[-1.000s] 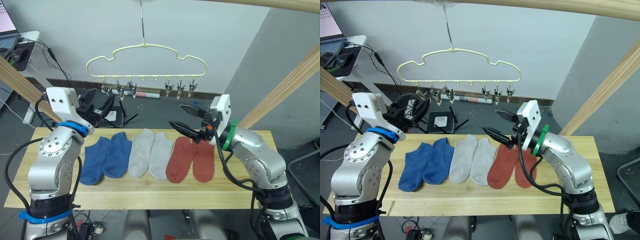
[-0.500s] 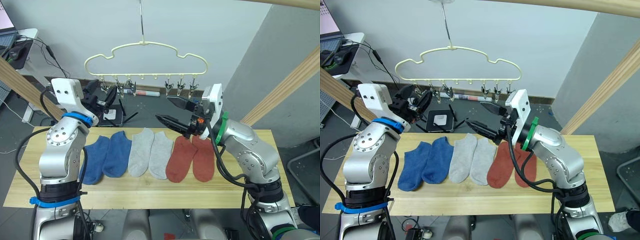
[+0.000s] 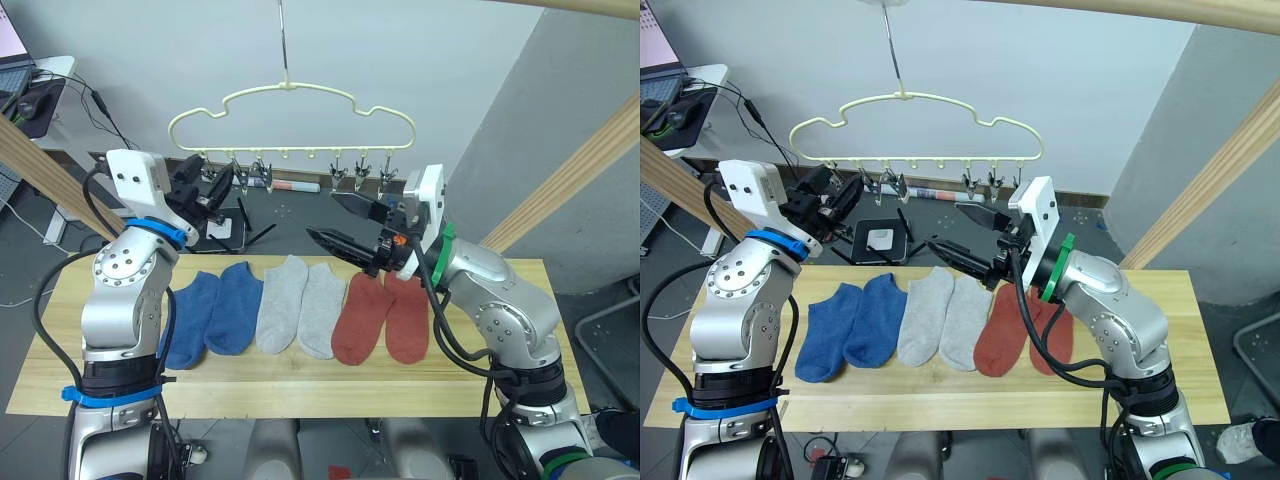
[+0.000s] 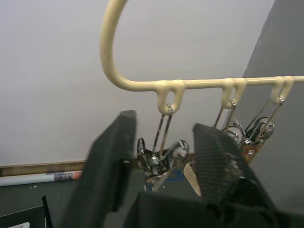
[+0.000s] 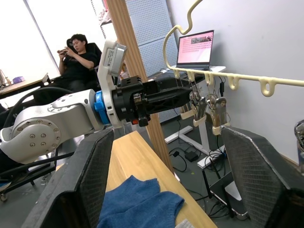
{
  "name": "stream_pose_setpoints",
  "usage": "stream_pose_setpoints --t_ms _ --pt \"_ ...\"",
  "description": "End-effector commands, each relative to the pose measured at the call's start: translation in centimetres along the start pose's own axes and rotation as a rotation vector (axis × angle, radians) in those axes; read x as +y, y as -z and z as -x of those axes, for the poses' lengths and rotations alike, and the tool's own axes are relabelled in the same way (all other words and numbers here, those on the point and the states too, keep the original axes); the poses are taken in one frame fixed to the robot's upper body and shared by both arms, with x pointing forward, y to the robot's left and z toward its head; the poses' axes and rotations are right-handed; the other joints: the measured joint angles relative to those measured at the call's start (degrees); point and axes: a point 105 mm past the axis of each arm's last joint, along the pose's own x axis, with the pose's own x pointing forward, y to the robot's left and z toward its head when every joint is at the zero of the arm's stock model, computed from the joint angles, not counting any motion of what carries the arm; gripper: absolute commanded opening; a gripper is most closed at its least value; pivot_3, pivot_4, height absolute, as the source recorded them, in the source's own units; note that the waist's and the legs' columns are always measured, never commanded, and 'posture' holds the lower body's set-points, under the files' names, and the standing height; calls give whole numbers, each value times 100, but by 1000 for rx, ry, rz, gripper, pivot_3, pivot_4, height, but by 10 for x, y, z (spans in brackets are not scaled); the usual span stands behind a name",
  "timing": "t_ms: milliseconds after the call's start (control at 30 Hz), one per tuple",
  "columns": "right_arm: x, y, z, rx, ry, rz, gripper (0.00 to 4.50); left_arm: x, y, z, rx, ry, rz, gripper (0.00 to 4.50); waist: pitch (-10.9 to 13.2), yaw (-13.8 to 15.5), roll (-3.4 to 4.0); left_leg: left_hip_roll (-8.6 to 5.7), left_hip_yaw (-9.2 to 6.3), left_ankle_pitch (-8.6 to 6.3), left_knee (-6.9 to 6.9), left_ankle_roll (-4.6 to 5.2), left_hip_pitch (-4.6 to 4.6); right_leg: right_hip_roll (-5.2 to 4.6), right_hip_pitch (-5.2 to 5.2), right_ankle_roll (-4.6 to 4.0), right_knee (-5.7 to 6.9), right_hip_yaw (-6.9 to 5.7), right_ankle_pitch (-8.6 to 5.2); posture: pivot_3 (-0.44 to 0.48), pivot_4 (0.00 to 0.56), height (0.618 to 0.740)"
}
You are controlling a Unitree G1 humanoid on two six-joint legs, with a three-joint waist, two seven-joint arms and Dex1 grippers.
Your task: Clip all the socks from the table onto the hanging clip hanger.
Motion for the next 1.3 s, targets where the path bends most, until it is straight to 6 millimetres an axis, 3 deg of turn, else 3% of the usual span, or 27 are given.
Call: stream_pose_setpoints --t_ms 33,100,167,333,467,800,1000,1133,1300 --pt "8 -5 5 -26 7 26 3723 -2 -14 1 -51 13 -35 907 0 1 0 0 0 0 0 0 -1 0 -1 0 0 0 0 36 344 740" --pt "1 3 10 -2 63 23 3723 -2 -15 1 -54 12 -36 412 0 1 0 0 0 0 0 -1 -3 0 -2 0 0 0 0 36 344 740" --pt "-12 23 26 78 177 19 3723 -1 -15 2 -53 5 -41 37 0 2 0 0 0 0 0 -1 -5 -1 -4 0 -1 0 0 43 343 740" --pt "-42 99 90 445 459 66 3723 1 -7 7 -18 -11 -41 14 -1 11 -2 -7 3 -1 -1 -4 -12 -11 -7 10 -8 2 -6 40 343 740" --pt "-53 134 120 594 537 89 3723 -2 -4 7 -7 -1 -30 14 0 -51 -3 -6 12 -1 -1 -5 -8 -8 -14 11 0 12 -6 34 346 740" --pt "-87 175 128 691 582 73 3723 -10 -3 4 -5 29 -11 14 2 -45 -4 -7 17 -2 -1 -4 -2 -3 -15 13 1 23 -4 28 346 740" --pt "-95 198 146 788 598 69 3723 -12 -2 6 3 38 -13 14 2 -22 -5 -5 19 -4 -2 -7 -4 -3 -14 16 -4 23 -6 28 346 740" --pt "-86 204 151 814 555 54 2818 -12 -2 9 10 47 -23 0 2 -12 -5 -5 19 -4 -2 -7 3 -3 -8 16 -2 24 -6 48 354 740" --pt "-72 203 152 813 478 63 991 -11 -1 11 17 46 -19 0 2 -6 -5 -7 15 -4 -1 -7 12 -5 5 16 -3 21 -6 53 354 740"
